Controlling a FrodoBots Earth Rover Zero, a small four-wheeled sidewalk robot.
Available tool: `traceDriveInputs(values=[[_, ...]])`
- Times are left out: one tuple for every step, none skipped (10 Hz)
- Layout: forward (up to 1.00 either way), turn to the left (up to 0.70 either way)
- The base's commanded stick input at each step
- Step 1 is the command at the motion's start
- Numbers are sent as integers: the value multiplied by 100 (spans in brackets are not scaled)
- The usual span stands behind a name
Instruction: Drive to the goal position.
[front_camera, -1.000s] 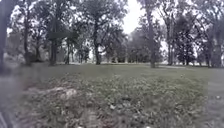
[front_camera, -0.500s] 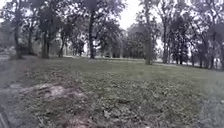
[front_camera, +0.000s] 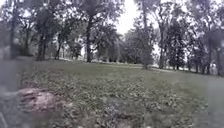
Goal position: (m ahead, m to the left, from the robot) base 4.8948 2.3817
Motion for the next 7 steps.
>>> traceDriveInputs(values=[[68,0],[69,0],[68,0],[68,0],[68,0],[68,0],[68,0]])
